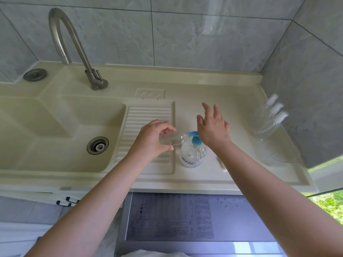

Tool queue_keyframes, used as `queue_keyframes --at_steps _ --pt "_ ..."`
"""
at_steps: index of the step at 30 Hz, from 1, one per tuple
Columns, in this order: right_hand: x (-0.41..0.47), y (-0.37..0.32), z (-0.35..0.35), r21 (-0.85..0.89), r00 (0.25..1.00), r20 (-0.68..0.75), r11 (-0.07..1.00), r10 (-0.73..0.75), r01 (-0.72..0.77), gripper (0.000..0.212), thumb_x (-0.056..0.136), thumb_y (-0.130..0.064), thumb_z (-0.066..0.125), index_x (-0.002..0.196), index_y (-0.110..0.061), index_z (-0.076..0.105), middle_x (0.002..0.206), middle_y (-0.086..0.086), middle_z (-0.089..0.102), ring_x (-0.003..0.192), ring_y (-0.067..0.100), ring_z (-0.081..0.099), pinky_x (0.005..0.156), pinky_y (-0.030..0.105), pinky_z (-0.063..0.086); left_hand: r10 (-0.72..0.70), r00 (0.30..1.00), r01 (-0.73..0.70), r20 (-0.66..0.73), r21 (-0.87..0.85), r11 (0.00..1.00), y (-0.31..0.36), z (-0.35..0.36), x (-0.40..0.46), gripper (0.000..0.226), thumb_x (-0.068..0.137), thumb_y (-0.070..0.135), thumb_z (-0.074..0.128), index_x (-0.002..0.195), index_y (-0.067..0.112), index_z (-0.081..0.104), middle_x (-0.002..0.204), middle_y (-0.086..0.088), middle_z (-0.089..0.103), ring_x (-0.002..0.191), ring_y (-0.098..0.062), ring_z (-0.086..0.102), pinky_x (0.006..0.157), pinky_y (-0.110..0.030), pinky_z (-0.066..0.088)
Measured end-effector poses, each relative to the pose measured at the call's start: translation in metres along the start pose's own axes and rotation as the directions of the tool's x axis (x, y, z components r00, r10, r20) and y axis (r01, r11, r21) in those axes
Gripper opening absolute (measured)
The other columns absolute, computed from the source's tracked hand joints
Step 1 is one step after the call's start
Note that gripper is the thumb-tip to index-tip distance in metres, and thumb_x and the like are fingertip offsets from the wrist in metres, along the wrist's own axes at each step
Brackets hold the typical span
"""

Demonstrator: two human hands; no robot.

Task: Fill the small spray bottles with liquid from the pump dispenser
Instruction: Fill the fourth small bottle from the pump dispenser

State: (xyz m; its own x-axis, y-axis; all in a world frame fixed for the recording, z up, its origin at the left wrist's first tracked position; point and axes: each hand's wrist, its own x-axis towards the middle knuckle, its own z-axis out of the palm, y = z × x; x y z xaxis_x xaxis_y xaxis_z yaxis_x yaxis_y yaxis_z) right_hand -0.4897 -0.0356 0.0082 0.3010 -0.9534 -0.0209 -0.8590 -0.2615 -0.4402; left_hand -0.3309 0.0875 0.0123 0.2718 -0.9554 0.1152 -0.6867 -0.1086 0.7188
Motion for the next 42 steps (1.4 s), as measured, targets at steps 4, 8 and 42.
queue_keyframes --at_steps 4,8,42 --pt "-0.0017 0.0008 0.0027 -0.062 0.999 0.012 0.997 -0.034 0.035 0.052 0.106 -0.030 0.027 0.157 -0.031 0.018 0.167 0.011 0.007 0.152 0.030 0.013 0.119 0.047 0.011 0.003 1.000 -0.003 -0.004 -0.003 1.000 -0.0007 0.0003 0.0019 0.054 0.054 0.011 0.093 0.100 0.030 0.073 0.094 0.010 0.062 0.088 -0.006 0.061 0.082 -0.012 0.046" --pt "-0.0042 0.0019 0.0044 -0.078 1.000 0.001 0.996 -0.031 0.031 0.052 0.106 -0.029 0.027 0.157 -0.031 0.018 0.167 0.011 0.008 0.152 0.030 0.013 0.119 0.047 0.012 -0.001 1.000 0.001 -0.002 0.011 1.000 -0.0023 0.0019 0.0013 0.054 0.054 0.012 0.093 0.101 0.029 0.073 0.092 0.012 0.060 0.087 -0.005 0.060 0.076 -0.001 0.038" --pt "-0.0044 0.0022 0.0063 -0.068 0.997 -0.037 0.996 -0.061 0.059 0.052 0.105 -0.026 0.028 0.156 -0.031 0.021 0.166 0.012 0.010 0.151 0.029 0.017 0.118 0.048 0.015 0.004 1.000 -0.004 0.010 -0.003 1.000 0.0007 0.0010 0.0014 0.054 0.054 0.010 0.093 0.101 0.029 0.073 0.095 0.009 0.062 0.089 -0.007 0.061 0.083 -0.014 0.046"
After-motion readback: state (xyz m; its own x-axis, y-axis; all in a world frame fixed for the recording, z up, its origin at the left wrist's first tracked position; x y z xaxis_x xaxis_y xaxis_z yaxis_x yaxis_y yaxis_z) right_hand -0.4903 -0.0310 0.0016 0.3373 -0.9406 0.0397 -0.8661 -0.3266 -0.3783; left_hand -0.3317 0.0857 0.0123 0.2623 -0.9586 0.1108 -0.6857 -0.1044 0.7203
